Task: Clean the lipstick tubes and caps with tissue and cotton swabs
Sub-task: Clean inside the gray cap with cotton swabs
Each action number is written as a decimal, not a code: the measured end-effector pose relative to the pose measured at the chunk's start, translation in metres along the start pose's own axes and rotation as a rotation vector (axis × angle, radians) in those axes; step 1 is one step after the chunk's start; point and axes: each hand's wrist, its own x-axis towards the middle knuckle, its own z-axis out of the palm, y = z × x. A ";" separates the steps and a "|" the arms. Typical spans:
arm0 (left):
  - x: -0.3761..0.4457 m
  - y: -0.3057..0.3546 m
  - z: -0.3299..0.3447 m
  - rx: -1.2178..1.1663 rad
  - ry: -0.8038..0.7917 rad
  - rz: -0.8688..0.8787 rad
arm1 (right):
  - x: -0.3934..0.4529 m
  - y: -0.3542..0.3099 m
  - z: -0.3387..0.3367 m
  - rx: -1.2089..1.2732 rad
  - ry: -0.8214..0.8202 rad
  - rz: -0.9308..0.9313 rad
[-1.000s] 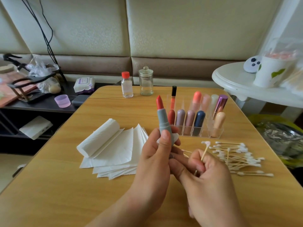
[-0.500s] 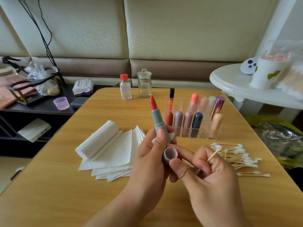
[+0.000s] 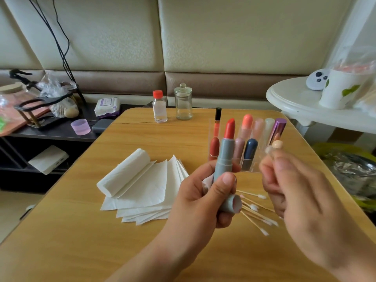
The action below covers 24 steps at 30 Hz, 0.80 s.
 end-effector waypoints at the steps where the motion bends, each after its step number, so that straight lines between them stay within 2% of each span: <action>1: 0.000 0.000 0.000 0.020 0.002 0.012 | -0.002 0.002 0.001 -0.068 0.014 -0.043; 4: -0.002 0.000 0.002 0.085 0.007 0.072 | -0.005 0.003 0.004 -0.252 0.094 -0.209; 7: -0.003 0.001 0.005 0.130 0.050 0.145 | -0.008 0.003 0.005 -0.295 0.109 -0.282; 14: -0.006 -0.001 0.004 0.441 0.191 0.377 | -0.009 0.005 0.007 -0.321 0.144 -0.295; 24: -0.007 -0.001 0.002 0.541 0.227 0.425 | -0.012 0.008 0.007 -0.410 0.178 -0.383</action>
